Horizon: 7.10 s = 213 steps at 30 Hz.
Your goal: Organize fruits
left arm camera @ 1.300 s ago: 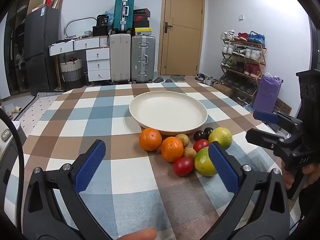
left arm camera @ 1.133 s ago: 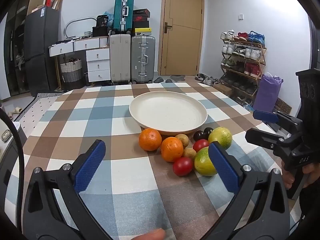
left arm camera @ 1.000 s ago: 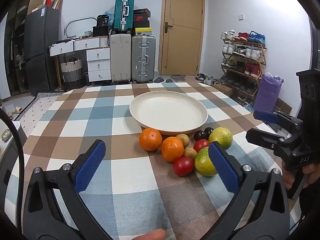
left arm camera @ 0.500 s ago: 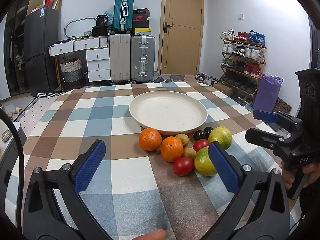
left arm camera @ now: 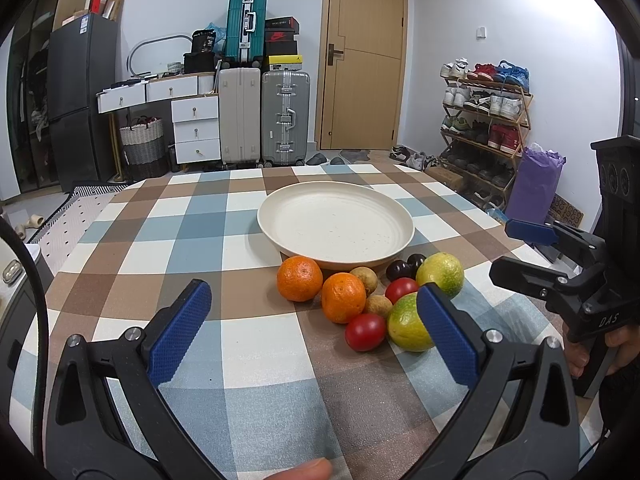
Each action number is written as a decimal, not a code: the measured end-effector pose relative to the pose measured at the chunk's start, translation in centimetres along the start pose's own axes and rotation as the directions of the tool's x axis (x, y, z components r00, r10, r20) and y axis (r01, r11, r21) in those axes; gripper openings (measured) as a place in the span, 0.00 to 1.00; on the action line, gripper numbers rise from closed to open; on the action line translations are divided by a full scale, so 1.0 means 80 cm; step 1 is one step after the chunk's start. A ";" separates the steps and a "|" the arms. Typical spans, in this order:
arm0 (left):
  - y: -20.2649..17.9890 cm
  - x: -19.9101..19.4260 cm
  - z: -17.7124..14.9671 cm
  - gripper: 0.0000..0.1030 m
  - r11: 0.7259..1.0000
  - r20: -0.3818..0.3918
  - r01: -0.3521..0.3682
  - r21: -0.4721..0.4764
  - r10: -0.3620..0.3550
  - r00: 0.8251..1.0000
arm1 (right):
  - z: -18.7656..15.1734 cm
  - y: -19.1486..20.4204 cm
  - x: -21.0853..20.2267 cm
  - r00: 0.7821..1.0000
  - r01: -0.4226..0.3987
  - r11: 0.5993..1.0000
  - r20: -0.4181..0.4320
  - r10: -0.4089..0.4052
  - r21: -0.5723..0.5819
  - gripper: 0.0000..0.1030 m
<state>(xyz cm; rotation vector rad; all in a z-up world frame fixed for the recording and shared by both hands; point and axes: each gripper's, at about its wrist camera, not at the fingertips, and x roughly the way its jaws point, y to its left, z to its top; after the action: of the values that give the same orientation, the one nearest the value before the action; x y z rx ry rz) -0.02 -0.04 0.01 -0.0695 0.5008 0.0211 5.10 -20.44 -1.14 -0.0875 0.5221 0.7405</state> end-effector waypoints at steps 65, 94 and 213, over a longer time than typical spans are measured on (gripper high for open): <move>-0.010 -0.001 -0.002 1.00 1.000 -0.009 0.001 0.018 -0.001 1.000 | 0.000 -0.008 0.001 1.000 0.018 1.000 -0.017 -0.018 0.015 1.00; -0.010 0.054 -0.004 1.00 0.998 -0.217 0.045 0.033 -0.037 0.976 | -0.002 -0.034 0.052 0.971 0.081 0.991 -0.231 -0.054 0.108 0.99; 0.016 0.141 0.085 0.47 0.996 -0.126 0.087 -0.003 -0.087 0.988 | 0.076 -0.058 0.109 0.988 -0.046 0.989 -0.138 0.065 0.137 0.52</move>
<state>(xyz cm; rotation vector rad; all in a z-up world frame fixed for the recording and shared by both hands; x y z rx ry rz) 13.10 1.77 0.45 -0.0901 0.6240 -0.0696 16.12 -16.89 -0.52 -0.0005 0.7111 0.7550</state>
